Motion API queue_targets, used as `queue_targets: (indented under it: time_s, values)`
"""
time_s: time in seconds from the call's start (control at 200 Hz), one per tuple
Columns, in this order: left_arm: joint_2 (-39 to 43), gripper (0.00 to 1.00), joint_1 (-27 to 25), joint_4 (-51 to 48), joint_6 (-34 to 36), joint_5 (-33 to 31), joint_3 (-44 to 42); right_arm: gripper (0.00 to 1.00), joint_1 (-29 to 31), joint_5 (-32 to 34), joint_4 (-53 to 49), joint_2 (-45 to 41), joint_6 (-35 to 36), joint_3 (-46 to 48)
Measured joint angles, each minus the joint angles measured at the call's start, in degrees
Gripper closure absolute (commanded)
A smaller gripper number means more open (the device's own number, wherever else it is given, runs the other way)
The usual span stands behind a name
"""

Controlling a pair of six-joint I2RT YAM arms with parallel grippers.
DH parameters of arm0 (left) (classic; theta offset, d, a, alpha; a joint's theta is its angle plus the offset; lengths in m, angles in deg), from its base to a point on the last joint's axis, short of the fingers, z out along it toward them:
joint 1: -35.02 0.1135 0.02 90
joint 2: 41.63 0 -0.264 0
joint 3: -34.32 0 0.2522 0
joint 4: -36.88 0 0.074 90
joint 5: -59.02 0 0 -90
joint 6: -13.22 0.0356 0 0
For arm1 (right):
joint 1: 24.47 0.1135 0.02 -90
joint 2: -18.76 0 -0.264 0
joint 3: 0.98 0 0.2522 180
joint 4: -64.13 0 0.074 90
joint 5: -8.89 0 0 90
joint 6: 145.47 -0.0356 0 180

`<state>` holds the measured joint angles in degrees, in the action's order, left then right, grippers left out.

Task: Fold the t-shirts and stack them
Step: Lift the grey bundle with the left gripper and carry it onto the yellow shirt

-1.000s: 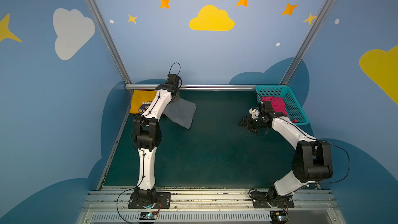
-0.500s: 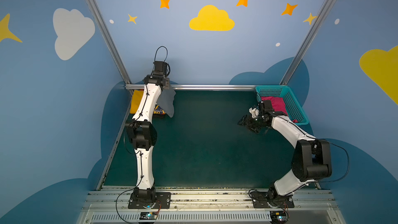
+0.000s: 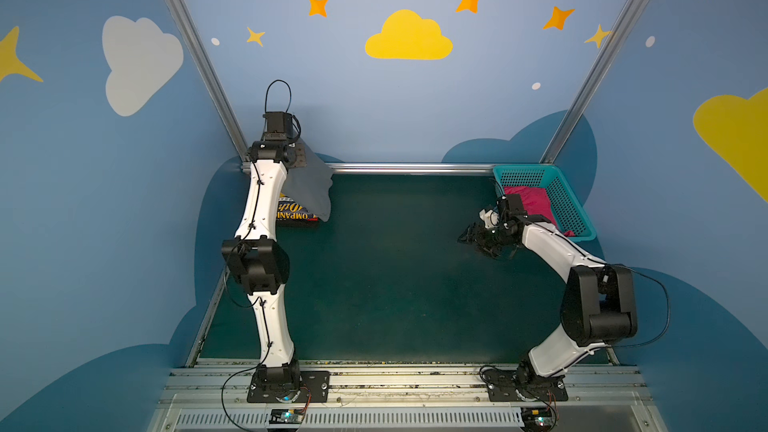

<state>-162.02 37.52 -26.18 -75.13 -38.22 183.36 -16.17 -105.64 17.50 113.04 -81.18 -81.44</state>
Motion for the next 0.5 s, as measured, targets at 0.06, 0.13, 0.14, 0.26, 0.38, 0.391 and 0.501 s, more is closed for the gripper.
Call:
queue_targets:
  time_s: [0.06, 0.13, 0.14, 0.26, 0.38, 0.391, 0.501]
  values:
    - [0.85, 0.95, 0.00, 0.02, -0.37, 0.83, 0.04, 0.32, 0.00, -0.02, 0.00, 0.02, 0.02, 0.00]
    - [1.33, 0.95, 0.00, -0.02, -0.72, 1.68, 0.24, 0.32, 0.00, -0.04, 0.00, 0.02, 0.02, 0.00]
    - [1.36, 0.95, 0.00, -0.02, -0.83, 1.84, 0.28, 0.32, 0.00, -0.04, 0.00, 0.02, 0.02, 0.00]
    - [1.36, 0.95, 0.00, -0.07, -1.51, 3.28, 0.48, 0.32, 0.00, -0.07, 0.02, 0.02, 0.02, 0.02]
    - [1.36, 0.95, 0.02, -0.26, -1.68, 3.89, 0.48, 0.32, 0.00, -0.09, 0.02, 0.02, 0.02, 0.02]
    - [1.36, 0.95, 0.02, -0.24, -1.68, 3.96, 0.48, 0.32, 0.00, -0.09, 0.02, 0.02, 0.00, 0.02]
    - [1.36, 0.95, 0.15, -0.22, -1.64, 4.20, 0.46, 0.32, 0.00, -0.09, 0.02, 0.02, 0.00, 0.02]
